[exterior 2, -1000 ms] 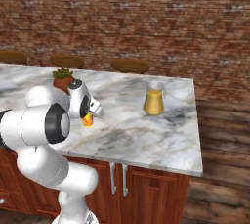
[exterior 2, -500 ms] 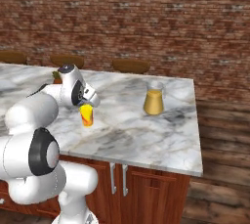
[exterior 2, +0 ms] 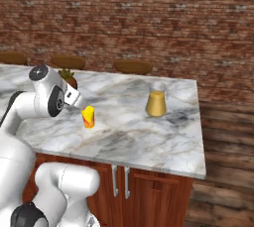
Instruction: Place the pitcher and cup on the dining counter for serving.
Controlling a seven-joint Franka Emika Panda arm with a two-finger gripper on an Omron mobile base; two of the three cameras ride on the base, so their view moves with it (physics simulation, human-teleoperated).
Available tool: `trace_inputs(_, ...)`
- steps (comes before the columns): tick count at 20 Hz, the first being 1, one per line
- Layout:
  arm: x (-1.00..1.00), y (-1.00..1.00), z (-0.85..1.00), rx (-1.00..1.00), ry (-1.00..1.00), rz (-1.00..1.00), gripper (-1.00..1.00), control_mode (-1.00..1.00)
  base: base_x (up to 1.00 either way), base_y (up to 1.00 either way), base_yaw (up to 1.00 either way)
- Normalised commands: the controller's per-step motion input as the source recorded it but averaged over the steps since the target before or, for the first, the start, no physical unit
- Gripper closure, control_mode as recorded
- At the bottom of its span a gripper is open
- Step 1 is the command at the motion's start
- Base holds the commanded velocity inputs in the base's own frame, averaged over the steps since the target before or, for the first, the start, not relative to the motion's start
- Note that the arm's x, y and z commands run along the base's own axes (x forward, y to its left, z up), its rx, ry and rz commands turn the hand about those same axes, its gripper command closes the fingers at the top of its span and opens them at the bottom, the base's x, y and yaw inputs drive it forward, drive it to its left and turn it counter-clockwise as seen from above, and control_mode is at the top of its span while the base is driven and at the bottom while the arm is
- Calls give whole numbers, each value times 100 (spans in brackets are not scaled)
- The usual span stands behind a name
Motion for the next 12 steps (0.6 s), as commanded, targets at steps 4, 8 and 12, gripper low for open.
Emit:
trace_inputs(4,-100,28,0,-5,-30,2,-100,-100,0,0,0)
trace_inputs(8,-100,28,0,-7,-33,3,-100,-100,0,0,0)
trace_inputs(12,-100,38,9,-15,-50,11,-100,-100,0,0,0)
